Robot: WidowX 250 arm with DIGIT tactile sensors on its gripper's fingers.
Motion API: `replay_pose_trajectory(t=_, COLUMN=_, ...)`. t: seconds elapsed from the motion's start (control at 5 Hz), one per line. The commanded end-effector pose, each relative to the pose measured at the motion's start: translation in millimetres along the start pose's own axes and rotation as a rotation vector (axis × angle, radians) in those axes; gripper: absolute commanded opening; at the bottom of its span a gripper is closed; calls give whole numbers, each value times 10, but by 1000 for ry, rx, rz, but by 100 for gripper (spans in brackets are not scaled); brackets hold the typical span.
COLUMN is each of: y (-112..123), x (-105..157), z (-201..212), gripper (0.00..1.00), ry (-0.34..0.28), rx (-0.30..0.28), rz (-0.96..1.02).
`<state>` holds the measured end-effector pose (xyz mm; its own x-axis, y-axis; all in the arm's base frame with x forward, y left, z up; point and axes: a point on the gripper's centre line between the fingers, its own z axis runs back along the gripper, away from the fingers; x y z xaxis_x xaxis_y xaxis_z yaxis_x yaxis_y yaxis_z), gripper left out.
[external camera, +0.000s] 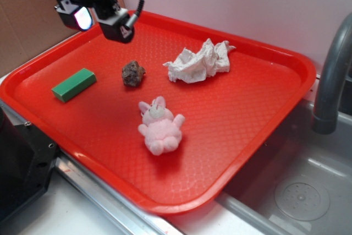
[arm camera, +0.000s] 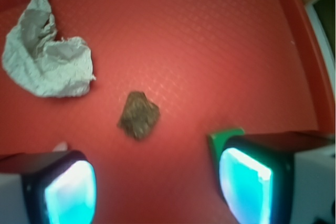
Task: Grab the rock.
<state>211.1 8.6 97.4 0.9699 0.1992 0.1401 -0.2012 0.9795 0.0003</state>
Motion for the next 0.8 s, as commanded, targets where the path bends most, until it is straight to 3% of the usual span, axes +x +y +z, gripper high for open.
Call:
replay_pose_trajectory(t=0.0, y=-97, x=110, z=-375, gripper=100, ry=7, rx=17, rz=-16)
replay_pose_trajectory(t=0.6, y=-71, x=81, z=-735, gripper=100, ry=79, rx=81, rz=77)
